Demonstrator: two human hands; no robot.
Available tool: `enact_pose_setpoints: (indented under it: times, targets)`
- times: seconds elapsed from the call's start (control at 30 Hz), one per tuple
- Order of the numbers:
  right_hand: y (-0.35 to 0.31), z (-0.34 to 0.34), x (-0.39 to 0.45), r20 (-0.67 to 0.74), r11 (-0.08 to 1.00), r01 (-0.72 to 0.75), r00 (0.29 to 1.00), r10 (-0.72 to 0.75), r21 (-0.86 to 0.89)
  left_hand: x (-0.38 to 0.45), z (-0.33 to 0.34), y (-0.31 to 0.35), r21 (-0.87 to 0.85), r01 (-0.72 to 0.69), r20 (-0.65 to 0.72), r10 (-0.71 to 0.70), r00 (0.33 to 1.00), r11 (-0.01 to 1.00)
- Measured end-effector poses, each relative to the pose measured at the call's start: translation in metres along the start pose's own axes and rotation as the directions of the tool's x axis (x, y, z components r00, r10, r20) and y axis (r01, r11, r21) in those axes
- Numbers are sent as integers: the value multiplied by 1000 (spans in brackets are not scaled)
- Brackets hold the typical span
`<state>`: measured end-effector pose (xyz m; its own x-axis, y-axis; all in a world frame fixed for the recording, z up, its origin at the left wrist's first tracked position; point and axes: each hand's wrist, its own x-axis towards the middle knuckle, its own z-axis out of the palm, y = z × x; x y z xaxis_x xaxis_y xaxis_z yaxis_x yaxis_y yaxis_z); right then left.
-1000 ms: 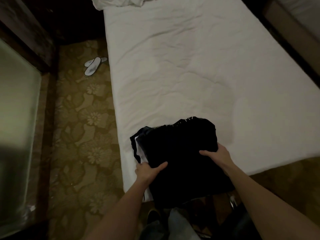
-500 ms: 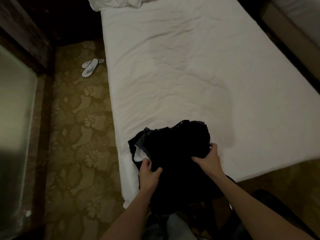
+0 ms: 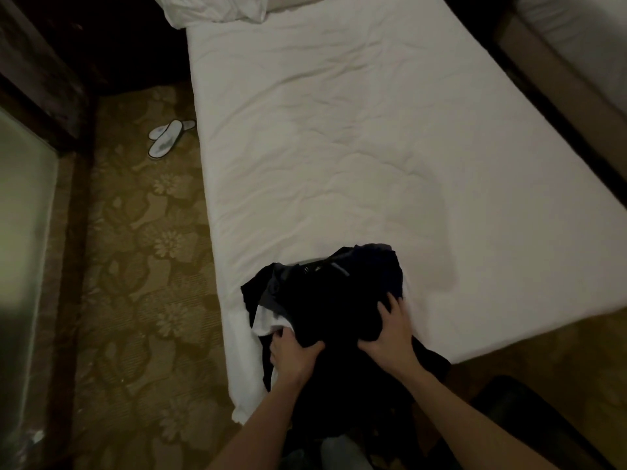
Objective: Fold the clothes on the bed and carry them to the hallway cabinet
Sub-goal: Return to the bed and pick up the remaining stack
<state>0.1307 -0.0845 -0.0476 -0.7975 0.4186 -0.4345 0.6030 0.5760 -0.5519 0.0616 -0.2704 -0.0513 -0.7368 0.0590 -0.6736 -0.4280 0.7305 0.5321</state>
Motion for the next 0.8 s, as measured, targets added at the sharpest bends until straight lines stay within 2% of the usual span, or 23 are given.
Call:
enact_pose_setpoints:
  times: [0.07, 0.13, 0.23, 0.33, 0.43, 0.5, 0.63, 0.7, 0.8]
  targets:
    - [5, 7, -2, 19, 998, 34, 999, -33, -59, -3, 6, -6, -93, -54, -14, 53, 999, 994]
    - [8, 5, 3, 79, 999, 14, 997, -11, -39, -4, 12, -10, -74, -93, -31, 90, 995, 993]
    - [7, -7, 7, 88, 980, 3, 996, -21, 200, -5, 19, -11, 1, -167, -30, 167, 985, 986]
    - [5, -18, 9, 33, 944, -52, 998, 44, 325, -8, 18, -10, -136, -175, 5, 178, 984, 975]
    - [7, -29, 15, 70, 909, -155, 988, 138, 387, -9, 6, -5, -237, -179, 15, 187, 982, 955]
    - [6, -33, 20, 87, 897, -205, 979, 186, 392, -5, -4, -2, -314, -124, 13, 135, 991, 941]
    - [3, -39, 32, 83, 878, -260, 965, 247, 403, 5, -23, -6, -409, 112, 93, -81, 992, 906]
    - [7, -41, 37, 125, 862, -317, 948, 292, 394, 6, -28, -8, -434, 174, 169, -110, 979, 884]
    - [9, -43, 39, 181, 817, -383, 924, 338, 431, 5, -33, -7, -481, 175, 207, -83, 975, 859]
